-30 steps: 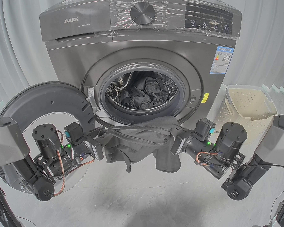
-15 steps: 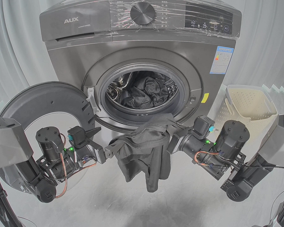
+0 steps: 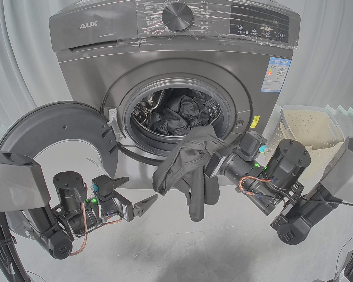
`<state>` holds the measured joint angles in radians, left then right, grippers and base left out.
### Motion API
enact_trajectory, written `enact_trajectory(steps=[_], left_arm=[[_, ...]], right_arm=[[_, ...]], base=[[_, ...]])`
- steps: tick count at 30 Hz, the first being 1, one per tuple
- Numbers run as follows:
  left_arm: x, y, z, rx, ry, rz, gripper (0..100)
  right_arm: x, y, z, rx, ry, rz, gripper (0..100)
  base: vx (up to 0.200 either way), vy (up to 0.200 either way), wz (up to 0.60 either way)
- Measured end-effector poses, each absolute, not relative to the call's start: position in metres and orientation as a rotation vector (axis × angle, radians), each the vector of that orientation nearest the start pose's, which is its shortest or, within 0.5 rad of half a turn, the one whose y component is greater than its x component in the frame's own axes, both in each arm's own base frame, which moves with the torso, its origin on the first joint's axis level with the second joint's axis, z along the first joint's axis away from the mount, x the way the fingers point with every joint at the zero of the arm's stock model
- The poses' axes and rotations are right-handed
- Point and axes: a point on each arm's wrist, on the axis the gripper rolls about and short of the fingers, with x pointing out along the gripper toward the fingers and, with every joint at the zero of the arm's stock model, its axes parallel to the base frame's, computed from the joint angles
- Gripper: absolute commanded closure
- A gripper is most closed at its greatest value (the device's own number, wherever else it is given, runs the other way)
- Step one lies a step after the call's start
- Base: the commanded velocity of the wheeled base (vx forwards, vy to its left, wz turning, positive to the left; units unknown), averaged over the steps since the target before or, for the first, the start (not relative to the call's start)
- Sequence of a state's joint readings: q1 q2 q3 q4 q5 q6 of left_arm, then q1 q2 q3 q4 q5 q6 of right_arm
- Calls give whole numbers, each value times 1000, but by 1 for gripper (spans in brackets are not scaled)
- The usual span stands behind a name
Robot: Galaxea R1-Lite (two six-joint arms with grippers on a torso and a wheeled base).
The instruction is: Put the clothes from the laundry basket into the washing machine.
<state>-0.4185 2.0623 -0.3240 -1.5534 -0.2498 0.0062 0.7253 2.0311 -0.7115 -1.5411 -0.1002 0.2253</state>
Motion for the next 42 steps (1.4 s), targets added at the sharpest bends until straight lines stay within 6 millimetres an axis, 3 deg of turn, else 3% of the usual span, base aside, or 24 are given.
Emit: enact_trajectory(steps=[21, 42], left_arm=[[273, -125, 45, 38, 211, -662, 0], [329, -157, 8, 71, 150, -656, 0]], right_arm=[[269, 237, 156, 322, -188, 634, 100], [267, 242, 159, 329, -195, 648, 100]], base=[[0, 0, 0], [0, 0, 0]])
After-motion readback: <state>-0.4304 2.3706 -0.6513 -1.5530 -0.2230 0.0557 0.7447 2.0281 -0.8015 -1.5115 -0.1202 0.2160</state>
